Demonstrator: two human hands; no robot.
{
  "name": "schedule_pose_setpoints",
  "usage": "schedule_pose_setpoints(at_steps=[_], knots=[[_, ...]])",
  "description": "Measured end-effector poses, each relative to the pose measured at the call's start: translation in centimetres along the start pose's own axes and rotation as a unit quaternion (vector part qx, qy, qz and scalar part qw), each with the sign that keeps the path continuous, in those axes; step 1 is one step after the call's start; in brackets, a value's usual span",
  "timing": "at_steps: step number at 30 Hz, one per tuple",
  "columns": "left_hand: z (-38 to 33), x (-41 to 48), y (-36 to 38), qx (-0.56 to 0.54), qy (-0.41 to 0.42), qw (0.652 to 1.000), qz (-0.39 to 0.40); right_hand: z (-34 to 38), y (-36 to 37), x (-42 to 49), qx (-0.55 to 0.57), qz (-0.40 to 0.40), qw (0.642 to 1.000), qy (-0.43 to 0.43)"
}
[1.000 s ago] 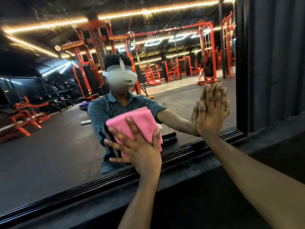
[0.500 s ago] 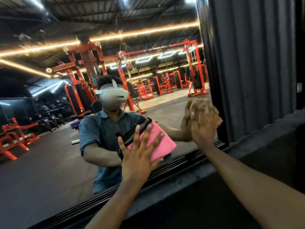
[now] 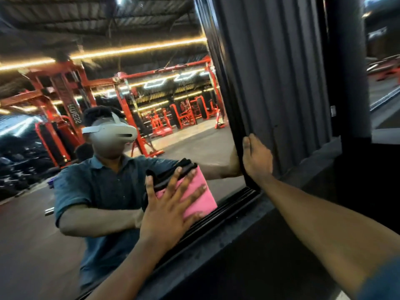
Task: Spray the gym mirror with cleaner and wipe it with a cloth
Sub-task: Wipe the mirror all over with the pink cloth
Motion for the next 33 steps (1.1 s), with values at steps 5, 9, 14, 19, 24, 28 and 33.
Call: schedule_pose_setpoints(at_steps=[5, 9, 14, 19, 24, 28, 33], knots=[[0.3, 3.8, -0.5, 0.017, 0.042, 0.999, -0.028, -0.7, 1.0, 0.1, -0.032, -0.022, 0.997, -0.069], [-0.4, 8.3, -1.6, 0.026, -0.01, 0.999, -0.044, -1.4, 1.2, 0.3, -0.02, -0.027, 0.997, -0.066], [-3.7, 3.0, 1.1, 0.014, 0.007, 1.0, -0.018, -1.5, 1.3, 0.1, -0.014, -0.036, 0.997, -0.067], [-2.8, 6.0, 0.2, 0.033, 0.076, 0.996, -0.013, -1.5, 1.3, 0.1, -0.006, -0.031, 0.998, -0.063], [1.4, 19.0, -5.3, 0.046, -0.077, 0.993, -0.082, -1.9, 1.5, 0.0, 0.007, -0.04, 0.997, -0.066], [-0.4, 17.1, -4.3, 0.045, -0.064, 0.994, -0.073, -1.8, 1.6, 0.0, 0.021, -0.046, 0.996, -0.07], [-5.2, 7.6, 1.2, 0.042, 0.102, 0.994, -0.003, -2.0, 1.6, 0.1, 0.03, -0.042, 0.997, -0.06]])
Point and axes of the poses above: each hand's wrist, its own x-axis towards the middle knuckle, its own y-axis out of the palm, z = x × y, the point moved 2 cm from there along x, towards the middle knuckle, and after that the axes turned 14 degrees about -y, right-handed, at the moved point
